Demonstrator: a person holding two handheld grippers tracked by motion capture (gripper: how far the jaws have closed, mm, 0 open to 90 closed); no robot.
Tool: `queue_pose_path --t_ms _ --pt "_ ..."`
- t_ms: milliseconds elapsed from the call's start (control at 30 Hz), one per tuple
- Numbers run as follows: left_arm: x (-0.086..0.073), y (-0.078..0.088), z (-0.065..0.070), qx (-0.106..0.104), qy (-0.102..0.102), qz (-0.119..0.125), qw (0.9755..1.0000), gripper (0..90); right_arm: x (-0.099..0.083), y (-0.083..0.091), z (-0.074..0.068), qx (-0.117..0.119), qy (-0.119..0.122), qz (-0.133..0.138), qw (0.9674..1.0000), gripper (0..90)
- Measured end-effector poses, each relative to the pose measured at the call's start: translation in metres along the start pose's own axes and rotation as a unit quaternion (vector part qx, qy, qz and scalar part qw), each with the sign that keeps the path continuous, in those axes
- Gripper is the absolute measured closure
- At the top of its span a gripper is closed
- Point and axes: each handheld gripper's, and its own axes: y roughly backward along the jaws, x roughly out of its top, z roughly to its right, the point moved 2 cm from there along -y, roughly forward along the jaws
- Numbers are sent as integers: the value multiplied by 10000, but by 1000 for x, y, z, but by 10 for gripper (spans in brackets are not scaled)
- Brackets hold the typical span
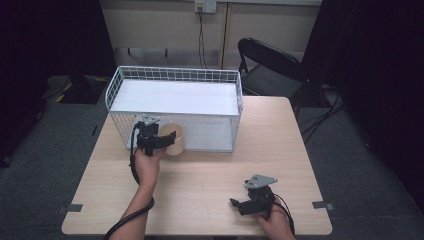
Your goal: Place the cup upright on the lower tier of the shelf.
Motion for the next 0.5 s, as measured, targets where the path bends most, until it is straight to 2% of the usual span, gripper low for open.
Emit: queue_pose_path --t_ms 400,500 --pt "-3 17 6 -217 -88 185 9996 273 0 0 0 -5 -4 -2 10000 129" --pt "-5 19 10 -265 -189 112 9994 271 0 0 0 -7 -7 -2 10000 130"
